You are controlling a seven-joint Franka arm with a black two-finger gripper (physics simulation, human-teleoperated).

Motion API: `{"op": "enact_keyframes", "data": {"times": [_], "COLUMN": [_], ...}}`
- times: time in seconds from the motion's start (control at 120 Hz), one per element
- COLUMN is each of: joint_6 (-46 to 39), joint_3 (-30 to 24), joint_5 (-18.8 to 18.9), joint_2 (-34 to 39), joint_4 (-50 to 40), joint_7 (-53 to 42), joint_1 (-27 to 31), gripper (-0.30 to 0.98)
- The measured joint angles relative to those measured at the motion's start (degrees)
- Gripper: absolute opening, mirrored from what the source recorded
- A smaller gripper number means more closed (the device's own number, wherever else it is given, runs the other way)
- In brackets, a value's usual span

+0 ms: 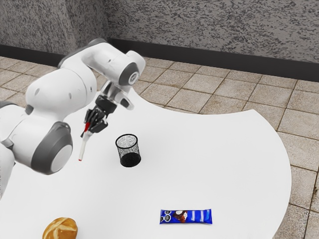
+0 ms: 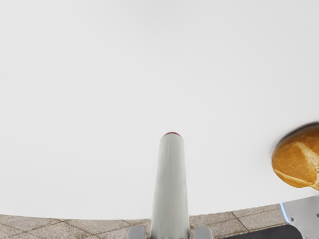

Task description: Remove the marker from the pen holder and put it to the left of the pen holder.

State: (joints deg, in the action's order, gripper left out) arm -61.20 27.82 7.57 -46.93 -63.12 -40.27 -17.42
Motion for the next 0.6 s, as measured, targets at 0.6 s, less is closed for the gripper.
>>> {"op": "enact_keyframes", "data": {"times": [0.6], "joint_6": [2.25], "joint_3": [-1.46], "joint_5": [-2.19], "joint_2": [-4.05], "joint_4": [-0.68], "joint_7": [0.41], "joint_1": [4.31], "gripper": [0.28]}}
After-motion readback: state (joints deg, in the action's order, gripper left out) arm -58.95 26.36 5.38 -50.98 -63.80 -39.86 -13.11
